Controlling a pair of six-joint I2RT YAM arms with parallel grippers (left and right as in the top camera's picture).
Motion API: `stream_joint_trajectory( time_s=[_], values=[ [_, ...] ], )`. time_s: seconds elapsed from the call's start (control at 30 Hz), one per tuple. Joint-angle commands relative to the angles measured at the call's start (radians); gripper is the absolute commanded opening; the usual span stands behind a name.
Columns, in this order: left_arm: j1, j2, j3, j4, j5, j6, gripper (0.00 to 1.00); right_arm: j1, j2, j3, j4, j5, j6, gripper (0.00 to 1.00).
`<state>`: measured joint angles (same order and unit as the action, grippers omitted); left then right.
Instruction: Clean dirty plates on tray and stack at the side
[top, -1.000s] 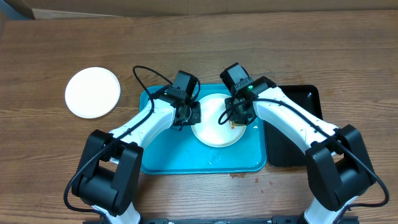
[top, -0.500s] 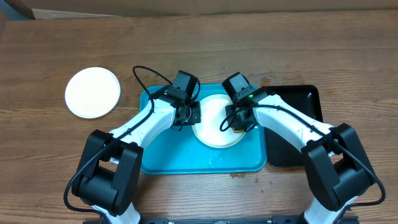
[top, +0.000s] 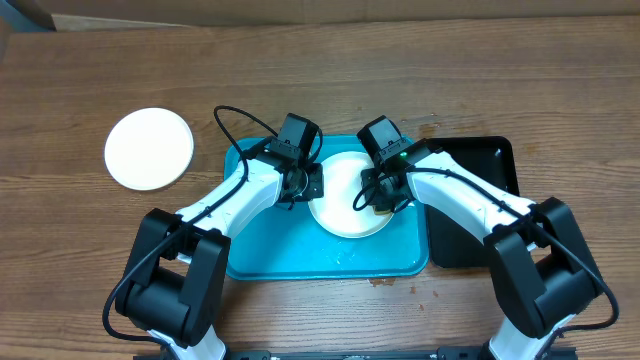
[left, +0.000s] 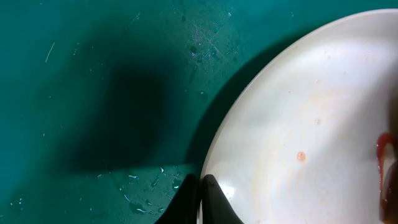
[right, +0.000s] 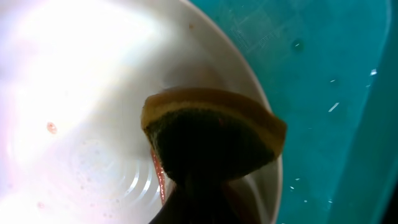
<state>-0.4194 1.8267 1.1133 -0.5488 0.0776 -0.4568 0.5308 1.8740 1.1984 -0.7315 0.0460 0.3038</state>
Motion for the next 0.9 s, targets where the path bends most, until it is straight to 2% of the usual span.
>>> stream_joint_trajectory(
  time_s=[0.0,0.13,0.57,0.87],
  values=[
    [0.000,-0.016,-0.002,0.000,-0.006,-0.005,0.04,-0.003,0.039,-0.010,0.009,-0.049,0.010,0.05],
    [-0.001,-0.016,-0.024,0.020,-0.007,-0.023,0.09,-0.015,0.042,-0.006,0.008,-0.068,0.008,0.05],
    [0.000,-0.016,-0.026,0.026,-0.006,-0.023,0.08,-0.072,0.042,-0.006,0.003,-0.188,0.003,0.05],
    [0.000,-0.016,-0.026,0.027,-0.004,-0.023,0.08,-0.072,0.042,-0.006,0.006,-0.199,0.006,0.05]
  ],
)
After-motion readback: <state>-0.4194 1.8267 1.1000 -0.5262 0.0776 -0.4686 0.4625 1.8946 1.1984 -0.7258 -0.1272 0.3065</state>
